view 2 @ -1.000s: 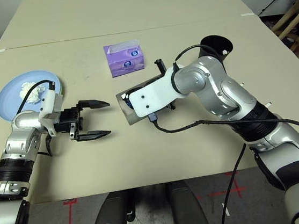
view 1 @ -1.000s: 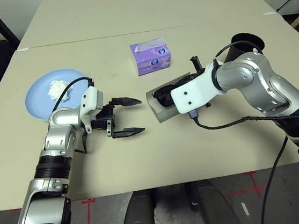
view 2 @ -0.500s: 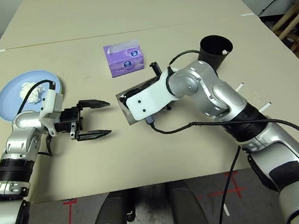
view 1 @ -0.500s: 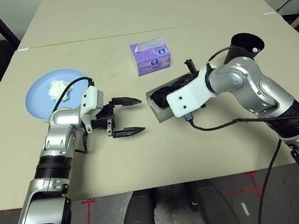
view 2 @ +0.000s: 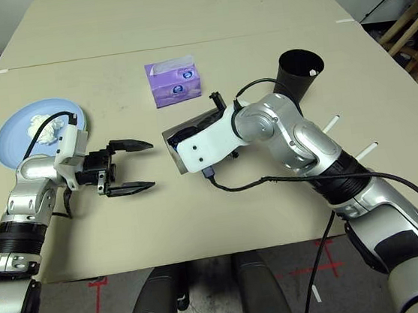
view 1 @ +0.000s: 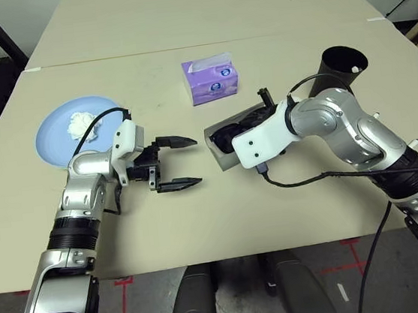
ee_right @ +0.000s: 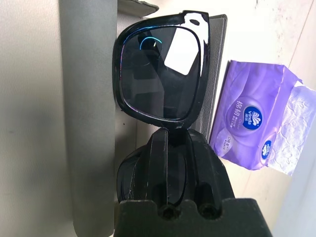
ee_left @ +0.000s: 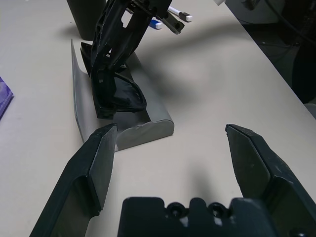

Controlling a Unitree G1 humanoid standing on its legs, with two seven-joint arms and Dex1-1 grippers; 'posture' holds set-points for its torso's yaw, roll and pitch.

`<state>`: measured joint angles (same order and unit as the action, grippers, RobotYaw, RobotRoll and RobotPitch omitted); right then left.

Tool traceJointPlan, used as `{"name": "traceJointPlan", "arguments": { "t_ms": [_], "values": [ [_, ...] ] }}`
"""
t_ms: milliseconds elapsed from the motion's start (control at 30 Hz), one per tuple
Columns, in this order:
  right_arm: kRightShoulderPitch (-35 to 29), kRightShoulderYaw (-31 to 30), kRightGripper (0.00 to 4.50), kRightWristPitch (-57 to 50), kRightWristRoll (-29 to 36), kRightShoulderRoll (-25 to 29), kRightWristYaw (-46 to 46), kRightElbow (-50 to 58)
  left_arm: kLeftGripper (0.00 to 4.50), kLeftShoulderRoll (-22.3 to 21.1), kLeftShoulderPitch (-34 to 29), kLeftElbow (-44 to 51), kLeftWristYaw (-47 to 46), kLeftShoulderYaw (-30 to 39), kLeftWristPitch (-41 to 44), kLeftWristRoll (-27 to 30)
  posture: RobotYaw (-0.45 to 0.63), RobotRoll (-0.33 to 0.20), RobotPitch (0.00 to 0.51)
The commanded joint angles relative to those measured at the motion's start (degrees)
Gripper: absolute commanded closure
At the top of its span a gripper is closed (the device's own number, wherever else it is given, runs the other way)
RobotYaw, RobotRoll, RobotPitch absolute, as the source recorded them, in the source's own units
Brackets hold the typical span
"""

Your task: Organize and tidy the items on the table.

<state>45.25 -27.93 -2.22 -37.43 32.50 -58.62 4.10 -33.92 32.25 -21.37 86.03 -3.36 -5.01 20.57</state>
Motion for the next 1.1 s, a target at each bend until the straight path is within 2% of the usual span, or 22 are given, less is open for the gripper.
{"name": "traceJointPlan", "arguments": {
  "t_ms": [33,467,1100],
  "values": [
    [-1.02,-0.8,4.14,-0.14,-0.85,-0.45,0.53,-0.65,0.0,-0.45,-0.17,0.48,0.71,-0.28,0.34,-0.04,0.09,0.0,0.192],
    [0.92,0.21,4.14,0.47,-0.99,-0.66,1.61,-3.23,0.0,-0.42,-0.2,0.48,0.73,-0.41,0.67,-0.22,0.08,0.0,0.183],
    [-1.71,-1.4,4.14,-0.59,-1.73,-2.86,1.41,-2.43,0.0,-0.95,-0.35,0.84,0.98,-0.24,1.15,-0.01,0.09,0.0,0.184]
  ]
}}
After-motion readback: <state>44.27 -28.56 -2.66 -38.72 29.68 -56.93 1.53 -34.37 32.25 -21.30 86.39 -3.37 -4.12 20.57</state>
